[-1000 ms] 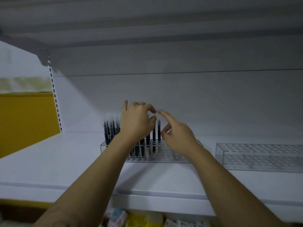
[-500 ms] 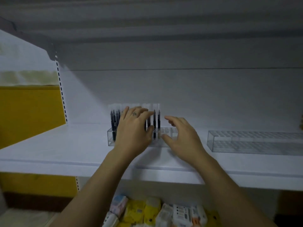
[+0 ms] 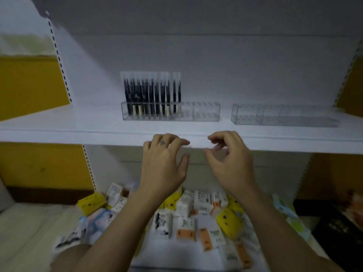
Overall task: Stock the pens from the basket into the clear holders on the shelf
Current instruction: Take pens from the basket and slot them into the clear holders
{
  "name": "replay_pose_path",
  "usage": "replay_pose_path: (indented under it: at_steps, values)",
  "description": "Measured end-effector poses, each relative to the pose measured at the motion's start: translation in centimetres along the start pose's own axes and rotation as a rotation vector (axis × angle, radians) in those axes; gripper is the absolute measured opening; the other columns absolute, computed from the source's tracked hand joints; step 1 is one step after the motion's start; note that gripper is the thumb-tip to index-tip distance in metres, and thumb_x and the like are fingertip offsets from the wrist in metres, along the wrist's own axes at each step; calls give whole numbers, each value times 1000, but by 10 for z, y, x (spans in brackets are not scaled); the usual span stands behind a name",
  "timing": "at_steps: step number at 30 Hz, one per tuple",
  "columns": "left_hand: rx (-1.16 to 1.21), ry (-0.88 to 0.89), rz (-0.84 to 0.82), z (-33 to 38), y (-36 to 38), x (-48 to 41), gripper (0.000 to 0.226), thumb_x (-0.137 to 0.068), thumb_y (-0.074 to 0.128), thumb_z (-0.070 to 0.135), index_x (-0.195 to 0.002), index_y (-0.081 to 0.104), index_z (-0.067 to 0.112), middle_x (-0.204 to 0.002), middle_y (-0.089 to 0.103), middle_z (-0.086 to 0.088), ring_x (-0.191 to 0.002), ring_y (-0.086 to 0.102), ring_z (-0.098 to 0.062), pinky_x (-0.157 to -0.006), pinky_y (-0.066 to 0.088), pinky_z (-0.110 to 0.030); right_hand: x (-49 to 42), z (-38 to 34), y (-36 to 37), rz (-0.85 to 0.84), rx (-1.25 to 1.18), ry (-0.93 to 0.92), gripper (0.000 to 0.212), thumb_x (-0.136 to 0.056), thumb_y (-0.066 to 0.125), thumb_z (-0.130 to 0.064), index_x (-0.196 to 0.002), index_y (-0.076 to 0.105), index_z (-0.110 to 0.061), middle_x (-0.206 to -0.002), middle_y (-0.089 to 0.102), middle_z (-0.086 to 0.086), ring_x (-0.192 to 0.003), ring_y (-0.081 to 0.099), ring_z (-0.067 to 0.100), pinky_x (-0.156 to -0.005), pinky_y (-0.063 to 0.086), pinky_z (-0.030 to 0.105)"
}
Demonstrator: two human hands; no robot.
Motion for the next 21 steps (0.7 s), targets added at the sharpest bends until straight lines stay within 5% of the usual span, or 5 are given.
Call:
replay_pose_path:
  at_steps: [5,11,21]
  values:
    - [21,-51,-170,3,46,67,25,-79,61,36,-102,65,26,-99,62,3,-96,52,-22,-76,37,-35,78,60,32,-220,148,169,22,-84,69,-20,-105,62,-20,-93,49,-12,-81,50,3,-72,42,22]
    - [31,-186,-569,-10,125,153,46,-89,54,45,-132,50,30,-133,52,8,-126,43,-18,-99,31,-35,175,136,83,-605,225,383,54,-89,65,-32,-139,45,-27,-138,44,-6,-129,40,15,-98,35,24]
    - [90,-375,-1013,-33,222,312,62,-88,54,50,-144,37,27,-147,42,4,-136,34,-18,-109,30,-35,310,220,133,-954,267,661,62,-90,62,-38,-145,37,-23,-150,34,3,-135,35,25,-108,35,37]
Point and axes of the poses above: each hand's wrist, its own x-axis away from the middle knuckle, its own y-axis out of the palm, z = x × y, the point moved 10 cm from there along -x, towards the middle knuckle
